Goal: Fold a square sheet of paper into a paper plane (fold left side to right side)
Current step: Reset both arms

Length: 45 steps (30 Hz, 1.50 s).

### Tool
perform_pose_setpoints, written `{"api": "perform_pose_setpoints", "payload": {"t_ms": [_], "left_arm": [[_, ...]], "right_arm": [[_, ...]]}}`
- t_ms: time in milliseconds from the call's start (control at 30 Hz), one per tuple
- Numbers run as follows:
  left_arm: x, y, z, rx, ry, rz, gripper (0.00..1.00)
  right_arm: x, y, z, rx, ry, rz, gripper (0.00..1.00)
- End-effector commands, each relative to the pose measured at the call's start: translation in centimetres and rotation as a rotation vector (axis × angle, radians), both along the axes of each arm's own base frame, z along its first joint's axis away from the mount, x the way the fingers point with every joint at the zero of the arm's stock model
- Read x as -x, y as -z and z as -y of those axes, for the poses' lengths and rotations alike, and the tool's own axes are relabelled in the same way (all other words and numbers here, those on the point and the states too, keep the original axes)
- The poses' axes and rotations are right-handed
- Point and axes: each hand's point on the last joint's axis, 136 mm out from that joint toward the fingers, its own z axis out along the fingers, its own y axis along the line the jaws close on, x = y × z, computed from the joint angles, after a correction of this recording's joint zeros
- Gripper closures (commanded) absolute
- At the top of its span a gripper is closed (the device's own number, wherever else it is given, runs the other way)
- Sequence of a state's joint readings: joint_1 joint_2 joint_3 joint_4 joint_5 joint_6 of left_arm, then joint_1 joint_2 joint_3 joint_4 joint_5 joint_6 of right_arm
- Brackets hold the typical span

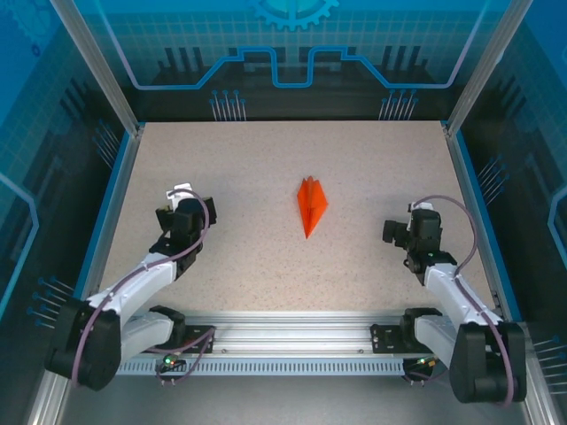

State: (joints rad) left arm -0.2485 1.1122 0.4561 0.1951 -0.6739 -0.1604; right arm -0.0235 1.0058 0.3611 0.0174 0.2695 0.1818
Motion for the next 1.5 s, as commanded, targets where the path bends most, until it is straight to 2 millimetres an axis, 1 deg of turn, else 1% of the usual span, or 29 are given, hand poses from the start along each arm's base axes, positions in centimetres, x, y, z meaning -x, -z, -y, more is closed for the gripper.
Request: {"api": "perform_pose_setpoints", "payload": {"t_ms": [0, 100, 133, 267, 333, 367, 433, 500, 533, 567, 600, 633, 667, 700, 833, 1467], "left_arm": [[-1.6, -0.1, 0.1, -0.029, 0.058, 0.067, 0.01], [-2.5, 1.0, 0.9, -0.042, 0.134, 0.085, 0.01], [-2.9, 1.3, 1.4, -0.036, 0.177, 0.101, 0.01], [-4.3, 1.4, 2.9, -0.015, 0.305, 0.154, 0.01], [-4.8, 2.6, 2.9, 0.006, 0.325, 0.136, 0.01], [-5.0, 3.0, 3.0, 0.023, 0.344, 0.146, 0.01], [-4.9, 3.2, 2.4, 0.061, 0.337, 0.156, 0.01], [-5.1, 4.0, 2.6, 0.066, 0.351, 0.146, 0.01], [-5.6, 3.8, 2.7, 0.062, 0.361, 0.146, 0.01], [-5.7, 4.4, 3.0, 0.083, 0.385, 0.096, 0.01], [-6.0, 4.3, 2.8, 0.107, 0.390, 0.104, 0.01], [-6.1, 4.5, 2.6, 0.117, 0.381, 0.087, 0.01], [-6.2, 4.6, 2.5, 0.134, 0.384, 0.080, 0.01], [-6.3, 4.6, 2.2, 0.151, 0.380, 0.073, 0.01], [-6.3, 4.6, 2.1, 0.154, 0.377, 0.075, 0.01], [-6.3, 4.7, 2.1, 0.151, 0.375, 0.073, 0.01]], "right_arm": [[-3.9, -3.9, -0.9, 0.005, -0.089, 0.269, 0.00], [-4.9, -4.5, -1.6, 0.000, -0.137, 0.337, 0.00], [-5.3, -4.7, -1.8, 0.000, -0.151, 0.357, 0.00], [-7.0, -4.9, -2.8, 0.001, -0.219, 0.386, 0.00], [-7.9, -4.8, -3.5, -0.017, -0.252, 0.380, 0.00], [-8.2, -4.5, -4.1, -0.025, -0.284, 0.387, 0.00], [-8.6, -3.5, -5.0, -0.010, -0.319, 0.386, 0.00], [-9.1, -2.2, -6.3, 0.021, -0.368, 0.367, 0.00], [-9.6, -2.1, -6.9, 0.051, -0.379, 0.365, 0.00], [-9.9, -1.6, -7.5, 0.064, -0.403, 0.305, 0.00], [-10.2, -1.7, -7.2, 0.056, -0.392, 0.310, 0.00], [-10.2, -1.5, -6.3, 0.041, -0.346, 0.295, 0.00], [-10.2, -1.6, -6.2, 0.038, -0.340, 0.301, 0.00], [-10.2, -1.5, -6.1, 0.048, -0.334, 0.293, 0.00], [-10.2, -1.5, -6.2, 0.049, -0.334, 0.294, 0.00], [-10.3, -1.5, -6.4, 0.057, -0.343, 0.293, 0.00]]}}
